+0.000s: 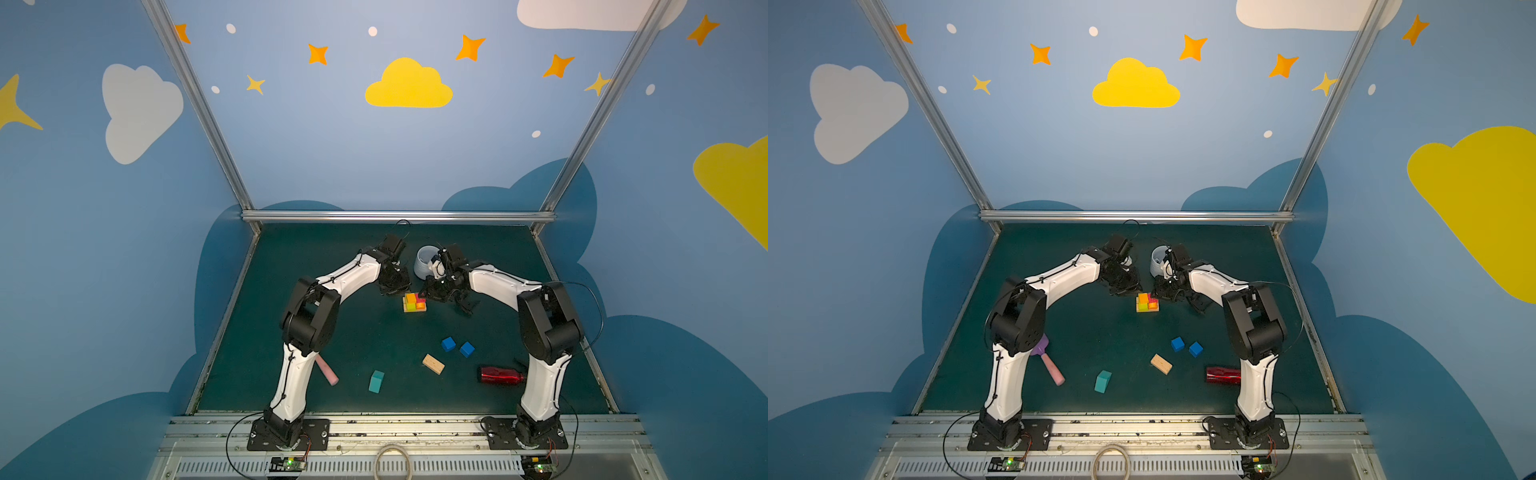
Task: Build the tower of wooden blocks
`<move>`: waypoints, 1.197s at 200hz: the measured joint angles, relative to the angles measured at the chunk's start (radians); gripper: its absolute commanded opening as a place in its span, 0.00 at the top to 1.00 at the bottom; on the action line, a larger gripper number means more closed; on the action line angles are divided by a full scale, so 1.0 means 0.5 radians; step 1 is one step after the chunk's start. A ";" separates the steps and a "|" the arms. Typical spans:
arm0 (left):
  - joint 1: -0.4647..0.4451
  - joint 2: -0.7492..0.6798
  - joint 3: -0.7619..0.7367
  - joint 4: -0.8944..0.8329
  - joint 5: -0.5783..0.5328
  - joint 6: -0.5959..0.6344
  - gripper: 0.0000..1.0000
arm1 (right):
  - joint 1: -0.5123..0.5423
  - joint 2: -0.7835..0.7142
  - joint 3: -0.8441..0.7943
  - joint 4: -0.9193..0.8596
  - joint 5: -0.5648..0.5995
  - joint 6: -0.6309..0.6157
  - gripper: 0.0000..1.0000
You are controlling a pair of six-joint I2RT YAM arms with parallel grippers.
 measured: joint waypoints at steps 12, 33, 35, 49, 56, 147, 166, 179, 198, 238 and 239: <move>0.000 0.000 0.000 0.001 0.000 0.000 0.75 | 0.000 0.000 0.000 0.000 0.000 -0.001 0.71; 0.000 0.000 0.000 0.001 0.001 0.000 0.75 | 0.000 -0.002 0.000 0.000 0.001 0.000 0.73; 0.000 0.000 0.000 0.001 0.001 -0.001 0.75 | 0.000 -0.002 0.000 0.000 0.001 -0.001 0.73; 0.000 0.000 0.000 0.001 0.001 0.000 0.75 | 0.000 -0.007 0.000 0.000 0.001 0.000 0.74; 0.000 0.000 0.000 0.001 0.002 0.000 0.75 | 0.000 -0.010 0.000 0.000 0.001 0.000 0.74; 0.000 0.007 0.001 0.000 0.008 -0.001 0.75 | 0.000 -0.034 -0.001 0.001 0.005 0.008 0.76; 0.000 0.007 0.002 0.002 0.008 -0.001 0.75 | 0.000 -0.034 -0.001 0.001 0.005 0.013 0.76; 0.000 0.007 0.002 0.001 0.008 -0.001 0.75 | 0.001 -0.034 -0.001 0.001 0.005 0.014 0.76; 0.000 0.007 0.002 0.001 0.009 -0.001 0.75 | 0.002 -0.034 -0.001 0.001 0.005 0.022 0.76; 0.000 0.007 0.002 0.001 0.009 -0.001 0.75 | 0.005 -0.034 -0.001 0.001 -0.004 0.029 0.76; 0.000 0.007 0.002 0.001 0.009 -0.001 0.75 | 0.005 -0.034 -0.001 0.001 -0.004 0.029 0.76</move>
